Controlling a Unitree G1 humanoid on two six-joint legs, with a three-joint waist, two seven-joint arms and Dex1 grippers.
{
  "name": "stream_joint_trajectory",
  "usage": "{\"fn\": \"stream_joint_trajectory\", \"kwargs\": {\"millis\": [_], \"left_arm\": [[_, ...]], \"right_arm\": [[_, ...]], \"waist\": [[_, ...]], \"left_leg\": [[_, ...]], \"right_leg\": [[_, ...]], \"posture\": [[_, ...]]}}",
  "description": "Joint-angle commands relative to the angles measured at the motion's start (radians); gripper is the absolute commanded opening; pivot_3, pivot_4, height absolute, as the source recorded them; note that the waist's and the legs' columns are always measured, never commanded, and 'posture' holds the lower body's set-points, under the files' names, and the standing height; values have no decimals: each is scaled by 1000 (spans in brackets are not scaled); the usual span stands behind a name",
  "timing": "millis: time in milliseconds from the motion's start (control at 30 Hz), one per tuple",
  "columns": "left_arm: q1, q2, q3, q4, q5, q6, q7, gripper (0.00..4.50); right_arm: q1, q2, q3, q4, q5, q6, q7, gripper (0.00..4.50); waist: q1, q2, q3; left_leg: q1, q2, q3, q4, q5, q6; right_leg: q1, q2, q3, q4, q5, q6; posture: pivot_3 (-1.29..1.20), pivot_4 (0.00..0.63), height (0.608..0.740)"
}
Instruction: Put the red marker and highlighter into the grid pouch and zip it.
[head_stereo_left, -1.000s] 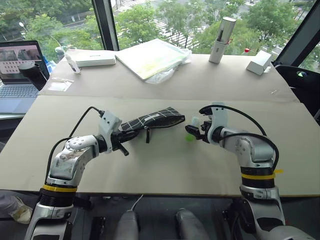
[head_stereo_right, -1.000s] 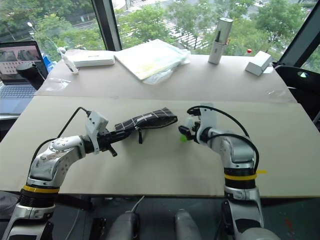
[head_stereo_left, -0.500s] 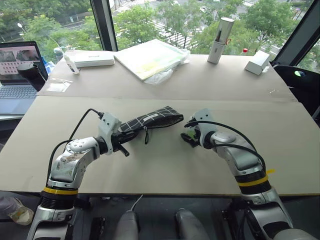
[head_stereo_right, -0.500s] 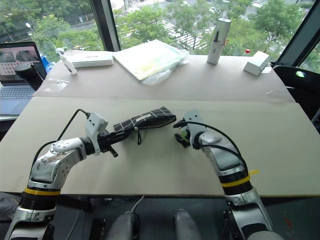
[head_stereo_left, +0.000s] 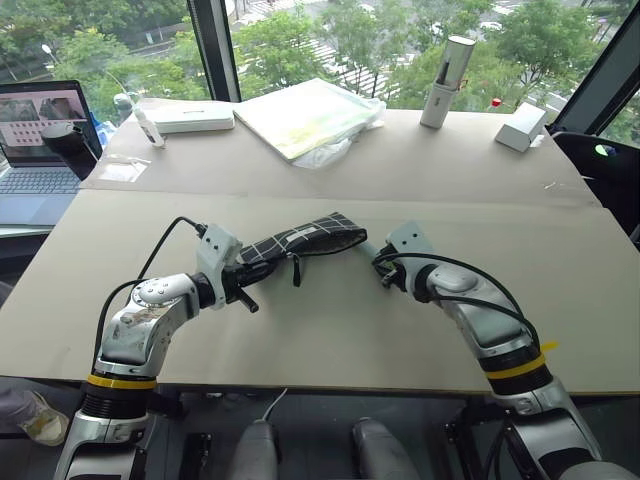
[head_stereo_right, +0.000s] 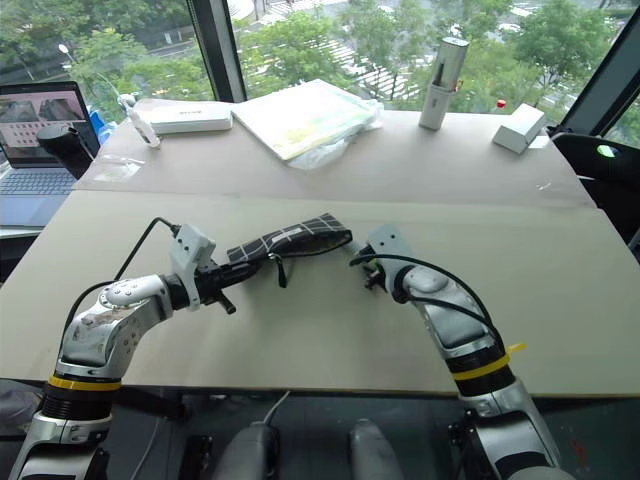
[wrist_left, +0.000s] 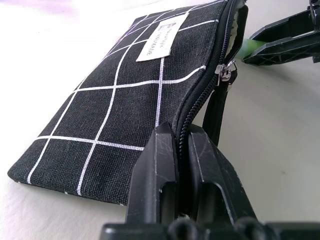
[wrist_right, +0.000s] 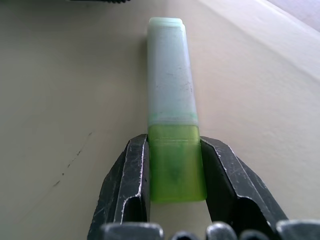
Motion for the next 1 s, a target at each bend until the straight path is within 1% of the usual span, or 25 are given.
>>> {"fn": "stream_joint_trajectory", "kwargs": {"millis": [33,167,267,367,433,533,667,1000], "left_arm": [[-16,9,23,-25,-13,-10,-6,0],[-21,15,29,-24,-22,0,-12,0],[-26,19,29,-13,-25,1,-19,0],[-42,19,23,2,-24,2,-28,0],[-55,18,19,14,-22,0,-35,0],[-66,15,12,23,-20,-2,-43,0],[-73,14,7,28,-17,-4,-49,0],[-67,19,1,21,-8,-9,-54,0]], "right_arm": [[-18,-54,-85,77,-35,-91,-16,1071],[-72,-129,-175,165,-30,-313,19,1071],[-61,-193,-201,140,19,-551,186,1071],[66,-290,-182,19,76,-727,435,1071],[117,-335,-158,-16,61,-801,513,1071],[130,-341,-134,-25,22,-889,536,1071],[108,-331,-107,1,-33,-956,540,1071],[37,-293,-74,67,-85,-971,549,1071]], "waist": [[3,0,0],[3,0,0],[-11,0,0],[-9,0,0],[-5,0,0],[-5,0,0],[-6,0,0],[-2,0,0]], "left_leg": [[0,0,0,0,0,0],[-1,-1,0,0,0,0],[0,0,0,-2,0,0],[0,0,0,-3,0,0],[0,0,-1,-3,-1,1],[-1,-1,-1,-1,-1,1],[0,-1,-1,0,0,0],[0,-1,-1,0,0,0]], "right_leg": [[0,0,0,0,0,0],[0,-1,0,-1,0,0],[-1,0,0,-2,0,0],[0,0,0,-4,0,0],[1,0,0,-5,0,0],[2,0,0,-5,0,1],[1,0,1,-3,0,1],[1,0,1,-3,0,1]], "posture": [[0,150,740],[0,150,740],[0,150,740],[0,150,740],[0,150,740],[0,150,740],[0,150,740],[0,150,740]]}}
